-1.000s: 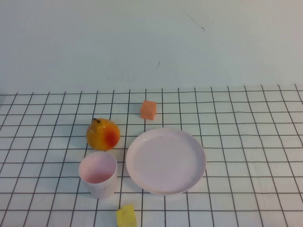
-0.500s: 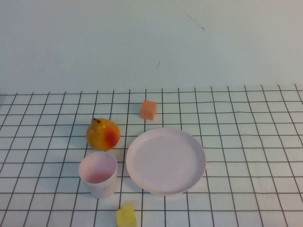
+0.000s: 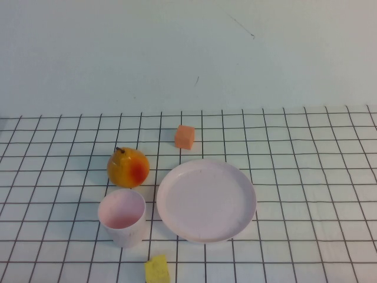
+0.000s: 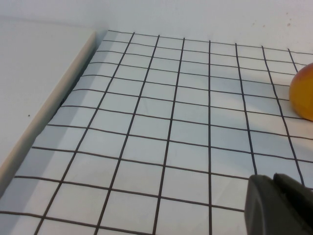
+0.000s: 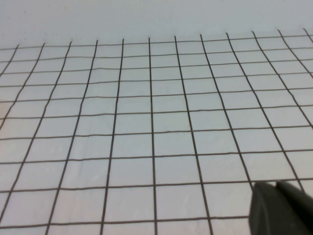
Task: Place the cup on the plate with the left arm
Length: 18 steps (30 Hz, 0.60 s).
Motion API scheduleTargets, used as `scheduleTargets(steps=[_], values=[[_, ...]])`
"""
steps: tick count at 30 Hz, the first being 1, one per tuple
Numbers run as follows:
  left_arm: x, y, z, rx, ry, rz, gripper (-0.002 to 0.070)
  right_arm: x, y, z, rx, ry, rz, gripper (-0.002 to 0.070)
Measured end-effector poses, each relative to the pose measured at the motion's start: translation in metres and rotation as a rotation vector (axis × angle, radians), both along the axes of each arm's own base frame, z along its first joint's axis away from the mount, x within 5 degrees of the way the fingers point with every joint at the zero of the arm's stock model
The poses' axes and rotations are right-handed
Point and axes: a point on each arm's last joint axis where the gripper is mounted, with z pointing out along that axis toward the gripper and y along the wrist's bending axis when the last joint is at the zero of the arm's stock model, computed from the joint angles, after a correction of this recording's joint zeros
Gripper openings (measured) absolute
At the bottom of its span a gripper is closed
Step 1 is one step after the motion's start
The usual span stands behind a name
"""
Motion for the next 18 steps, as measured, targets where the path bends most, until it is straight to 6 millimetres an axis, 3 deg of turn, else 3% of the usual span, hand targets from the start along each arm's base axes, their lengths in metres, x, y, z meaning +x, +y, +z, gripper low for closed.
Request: scheduleTargets(steps=[18], values=[[0.0,0.0,0.0,0.0,0.0,0.0,-0.0002,0.0,0.0,0.0,0.0,0.0,0.0,-0.0005]])
